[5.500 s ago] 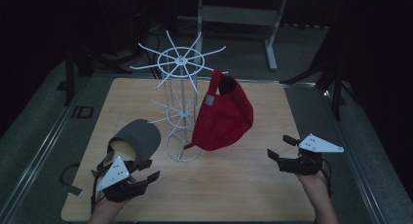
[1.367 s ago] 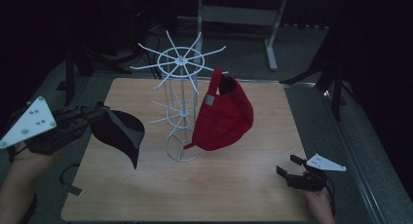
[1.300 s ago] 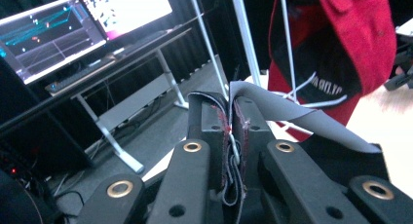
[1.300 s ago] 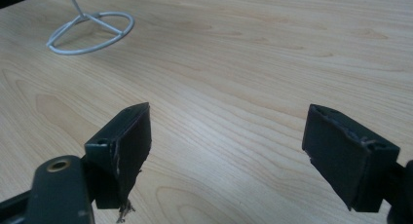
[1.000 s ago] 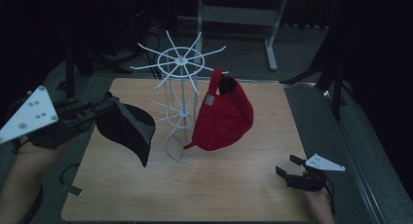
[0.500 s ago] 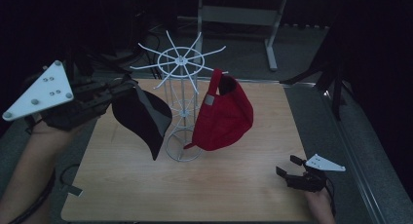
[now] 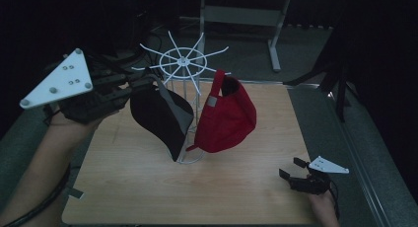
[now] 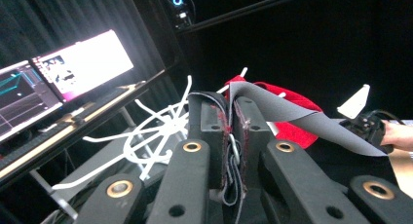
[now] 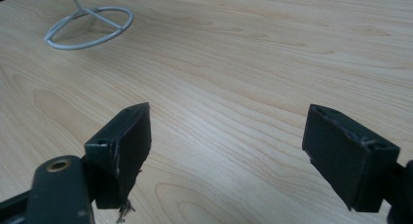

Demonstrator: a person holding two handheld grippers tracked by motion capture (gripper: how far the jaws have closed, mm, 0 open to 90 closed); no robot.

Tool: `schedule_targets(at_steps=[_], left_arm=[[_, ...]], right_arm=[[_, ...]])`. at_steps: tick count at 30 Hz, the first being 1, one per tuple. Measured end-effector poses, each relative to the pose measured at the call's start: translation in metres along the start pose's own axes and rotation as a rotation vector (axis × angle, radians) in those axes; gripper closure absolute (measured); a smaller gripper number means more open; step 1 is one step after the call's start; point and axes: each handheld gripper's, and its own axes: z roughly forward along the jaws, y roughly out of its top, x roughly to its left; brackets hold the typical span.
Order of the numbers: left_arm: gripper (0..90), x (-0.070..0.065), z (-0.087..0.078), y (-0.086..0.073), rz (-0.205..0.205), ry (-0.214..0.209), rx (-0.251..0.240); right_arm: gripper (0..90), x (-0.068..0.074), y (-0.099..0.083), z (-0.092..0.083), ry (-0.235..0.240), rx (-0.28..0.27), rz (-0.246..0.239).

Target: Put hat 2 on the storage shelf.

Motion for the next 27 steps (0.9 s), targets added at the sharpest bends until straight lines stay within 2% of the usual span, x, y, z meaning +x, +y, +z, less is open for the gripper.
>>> schedule_targets(at_steps=[8, 12, 18, 23, 27], left_arm=[[84.8, -0.007, 0.011, 0.004, -0.019, -0.028, 0.005], [84.7, -0.013, 0.017, 0.004, -0.01, -0.033, 0.023], [84.4, -0.022, 0.02, -0.001, -0.023, -0.036, 0.041], [83.6, -0.034, 0.023, -0.006, -0.014, -0.04, 0.062], [79.2, -0.041, 0.025, -0.014, -0.014, -0.054, 0.067]], right_arm=[[18.0, 0.0, -0.001, 0.0, 0.001, 0.001, 0.004], [18.0, -0.001, -0.001, -0.001, -0.002, -0.001, 0.005], [18.0, -0.002, -0.003, -0.001, -0.005, 0.002, 0.007], [18.0, -0.001, -0.002, -0.001, -0.004, 0.001, 0.008], [18.0, -0.002, -0.003, -0.002, -0.004, 0.0, 0.006]])
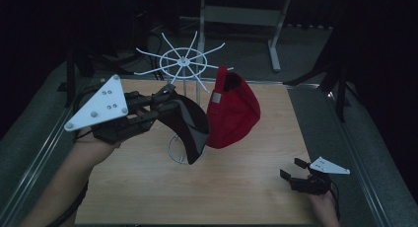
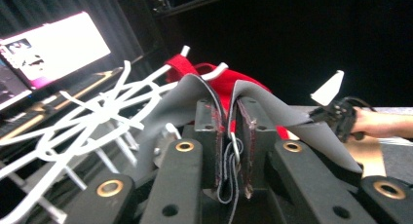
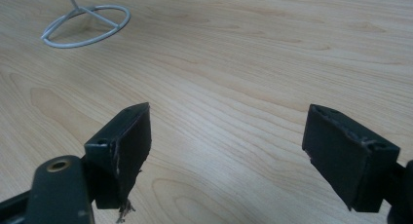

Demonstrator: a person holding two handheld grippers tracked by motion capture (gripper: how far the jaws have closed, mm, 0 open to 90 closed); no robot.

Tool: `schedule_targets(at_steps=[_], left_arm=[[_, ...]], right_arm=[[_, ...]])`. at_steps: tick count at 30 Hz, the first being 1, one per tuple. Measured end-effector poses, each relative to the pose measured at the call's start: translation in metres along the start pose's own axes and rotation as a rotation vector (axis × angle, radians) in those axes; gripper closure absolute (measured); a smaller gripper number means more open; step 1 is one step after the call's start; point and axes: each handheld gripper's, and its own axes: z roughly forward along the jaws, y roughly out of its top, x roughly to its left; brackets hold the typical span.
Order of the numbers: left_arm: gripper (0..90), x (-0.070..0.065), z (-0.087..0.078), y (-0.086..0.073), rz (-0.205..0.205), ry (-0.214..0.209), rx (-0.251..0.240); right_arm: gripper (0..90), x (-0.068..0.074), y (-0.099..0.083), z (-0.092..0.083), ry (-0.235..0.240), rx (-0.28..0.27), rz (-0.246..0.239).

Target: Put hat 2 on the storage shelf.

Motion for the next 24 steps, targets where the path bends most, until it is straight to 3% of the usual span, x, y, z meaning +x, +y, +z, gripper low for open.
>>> schedule_targets(at_steps=[4, 9, 14, 18, 24], left_arm=[[74.8, -0.007, 0.003, -0.011, -0.005, -0.006, 0.02], [62.4, -0.014, 0.003, -0.027, -0.035, -0.013, 0.022], [53.7, -0.018, -0.003, -0.038, -0.072, 0.013, 0.02], [51.2, -0.018, -0.014, -0.051, -0.115, 0.053, 0.015], [51.1, -0.019, -0.027, -0.073, -0.156, 0.064, 0.025]], right_arm=[[18.0, -0.001, 0.0, -0.001, 0.001, -0.007, 0.006], [18.0, -0.001, 0.0, -0.002, 0.0, -0.01, 0.006], [18.0, -0.001, 0.001, -0.003, 0.0, -0.012, 0.005], [18.0, -0.001, 0.001, -0.003, 0.001, -0.016, 0.005], [18.0, 0.0, 0.001, -0.003, 0.001, -0.014, 0.003]])
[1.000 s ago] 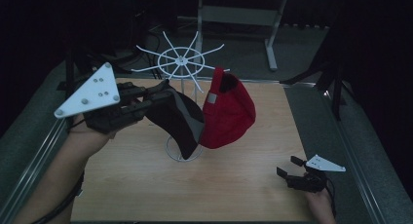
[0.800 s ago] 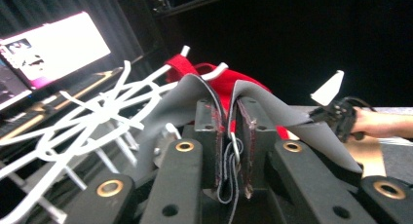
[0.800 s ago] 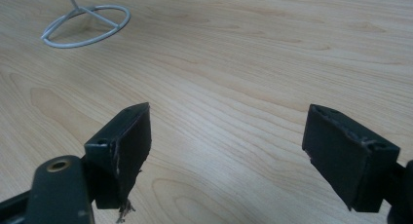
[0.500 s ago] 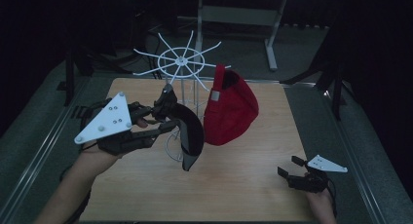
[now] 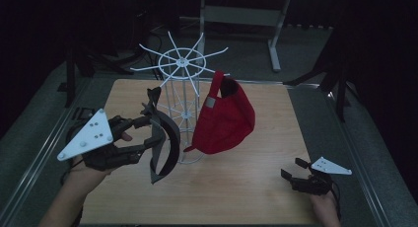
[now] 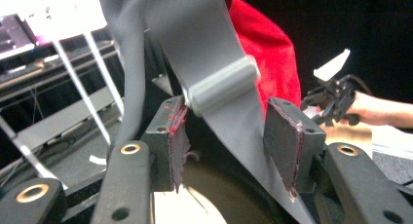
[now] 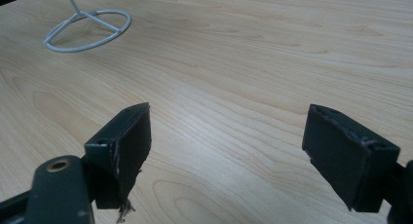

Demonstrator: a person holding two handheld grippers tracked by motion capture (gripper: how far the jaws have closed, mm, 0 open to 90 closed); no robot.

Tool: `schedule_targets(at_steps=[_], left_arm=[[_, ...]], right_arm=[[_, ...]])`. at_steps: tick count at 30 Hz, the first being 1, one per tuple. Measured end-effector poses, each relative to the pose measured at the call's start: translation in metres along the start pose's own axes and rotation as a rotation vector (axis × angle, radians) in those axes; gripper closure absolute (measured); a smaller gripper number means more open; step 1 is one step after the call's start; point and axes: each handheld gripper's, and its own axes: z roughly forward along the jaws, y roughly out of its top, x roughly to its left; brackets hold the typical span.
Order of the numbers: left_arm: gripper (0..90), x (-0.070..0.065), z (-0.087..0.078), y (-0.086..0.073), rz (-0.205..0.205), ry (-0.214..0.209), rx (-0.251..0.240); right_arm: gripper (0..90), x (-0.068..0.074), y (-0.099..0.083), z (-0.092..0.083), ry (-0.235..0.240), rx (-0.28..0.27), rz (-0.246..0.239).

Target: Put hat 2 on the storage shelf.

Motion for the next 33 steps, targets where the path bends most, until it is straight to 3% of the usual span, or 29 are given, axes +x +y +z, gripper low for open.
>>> schedule_targets(at_steps=[4, 13, 19, 24, 33], left_arm=[[51.0, 0.001, -0.008, -0.012, -0.03, 0.008, -0.002], [49.2, 0.001, -0.026, -0.037, -0.059, 0.044, 0.022], [49.2, 0.003, -0.027, -0.058, -0.097, 0.06, 0.046], [49.2, 0.005, -0.026, -0.086, -0.131, 0.07, 0.036], [49.2, 0.014, -0.021, -0.139, -0.229, 0.086, 0.067]], right_arm=[[18.0, 0.001, 0.0, 0.0, 0.001, 0.001, 0.0], [18.0, 0.0, 0.0, 0.0, 0.0, 0.0, -0.001], [18.0, 0.0, 0.001, 0.001, 0.0, 0.0, -0.003], [17.9, 0.0, 0.0, 0.0, -0.004, -0.002, 0.0], [17.9, -0.001, -0.001, 0.001, -0.007, -0.001, 0.003]])
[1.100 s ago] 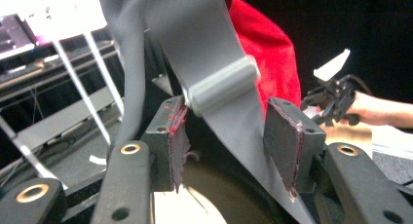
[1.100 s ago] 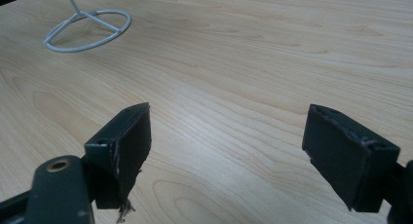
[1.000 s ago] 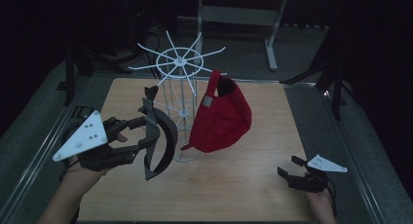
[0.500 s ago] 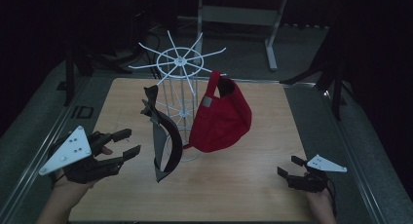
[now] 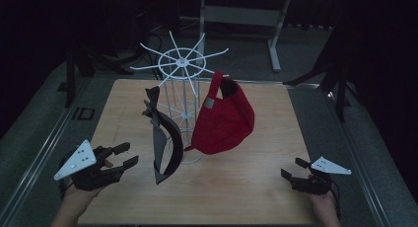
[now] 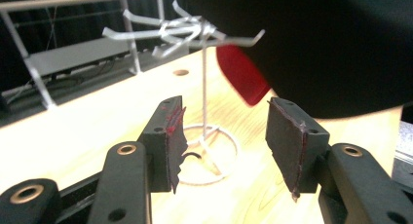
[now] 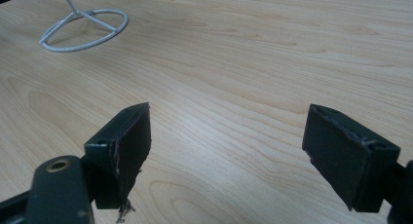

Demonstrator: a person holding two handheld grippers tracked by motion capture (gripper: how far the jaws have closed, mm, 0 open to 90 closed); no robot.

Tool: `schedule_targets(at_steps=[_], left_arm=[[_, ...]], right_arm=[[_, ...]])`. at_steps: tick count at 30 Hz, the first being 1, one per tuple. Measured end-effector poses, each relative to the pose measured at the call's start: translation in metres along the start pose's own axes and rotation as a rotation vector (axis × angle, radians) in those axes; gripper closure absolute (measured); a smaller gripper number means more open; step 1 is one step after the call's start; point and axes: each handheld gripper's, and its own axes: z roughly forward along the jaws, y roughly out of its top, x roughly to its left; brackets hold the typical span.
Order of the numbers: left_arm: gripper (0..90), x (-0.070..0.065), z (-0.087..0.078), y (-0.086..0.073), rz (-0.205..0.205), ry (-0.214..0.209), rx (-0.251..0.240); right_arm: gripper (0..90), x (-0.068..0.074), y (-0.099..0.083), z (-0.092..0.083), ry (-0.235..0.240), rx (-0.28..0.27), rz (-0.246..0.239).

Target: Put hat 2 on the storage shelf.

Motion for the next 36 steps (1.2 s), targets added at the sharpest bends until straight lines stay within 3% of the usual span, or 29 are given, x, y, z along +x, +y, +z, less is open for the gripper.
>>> schedule_targets(at_steps=[3, 5, 8, 18, 36], left_arm=[[49.2, 0.003, 0.004, -0.013, -0.02, 0.018, 0.012], [49.2, 0.004, 0.005, -0.016, -0.021, 0.022, 0.02], [48.4, 0.005, 0.012, -0.035, -0.011, 0.059, 0.037], [47.6, 0.012, 0.024, -0.07, -0.054, 0.1, 0.092], [43.0, 0.017, 0.026, -0.101, -0.092, 0.147, 0.128]], right_arm=[[17.9, 0.0, 0.0, 0.0, -0.001, 0.004, 0.0], [17.9, 0.0, -0.001, 0.0, -0.002, 0.005, 0.001], [17.9, 0.0, -0.001, 0.0, -0.004, 0.005, 0.0], [17.9, -0.001, -0.003, 0.003, -0.017, 0.014, -0.001], [17.9, -0.003, -0.009, 0.007, -0.052, 0.031, -0.004]])
